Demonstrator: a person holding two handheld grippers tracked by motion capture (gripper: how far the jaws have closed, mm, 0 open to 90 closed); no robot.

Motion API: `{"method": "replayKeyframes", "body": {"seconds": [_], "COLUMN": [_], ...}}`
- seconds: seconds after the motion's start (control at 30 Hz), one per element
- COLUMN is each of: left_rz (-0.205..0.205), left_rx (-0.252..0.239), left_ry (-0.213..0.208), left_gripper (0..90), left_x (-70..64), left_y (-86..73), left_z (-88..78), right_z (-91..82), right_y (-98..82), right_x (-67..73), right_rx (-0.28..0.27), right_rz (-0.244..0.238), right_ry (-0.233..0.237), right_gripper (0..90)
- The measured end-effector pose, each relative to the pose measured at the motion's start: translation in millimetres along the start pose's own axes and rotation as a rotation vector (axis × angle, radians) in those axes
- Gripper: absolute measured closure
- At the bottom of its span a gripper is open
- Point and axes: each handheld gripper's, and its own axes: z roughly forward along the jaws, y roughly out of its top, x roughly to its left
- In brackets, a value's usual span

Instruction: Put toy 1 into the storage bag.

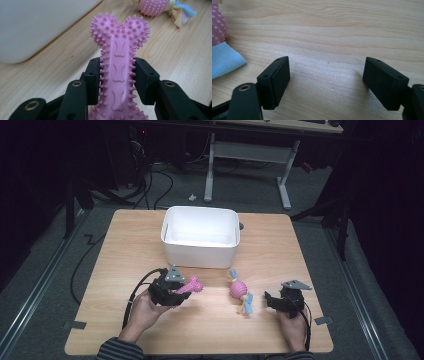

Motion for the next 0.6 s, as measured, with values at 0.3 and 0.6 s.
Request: {"method": "replayKeyframes", "body": {"seconds": [0.3, 0.6], "left_rz": [-0.016, -0.061], "left_rx": [-0.023, -0.064], "left_ry": [0.008, 0.031], "left_gripper": [59.2, 59.1], "left_x": [4.8, 15.3], "left_y": [9.6, 24.7], "left_z": [-9.5, -24.8], "right_z": [-0.1, 0.0], "right_y": [0.0, 0.0], "right_x": [0.1, 0.0], "right_rx": [0.001, 0.0], "right_rz": [0.0, 0.0], "right_ry": [0.001, 0.001], "right_gripper": [21.9, 21.9]}}
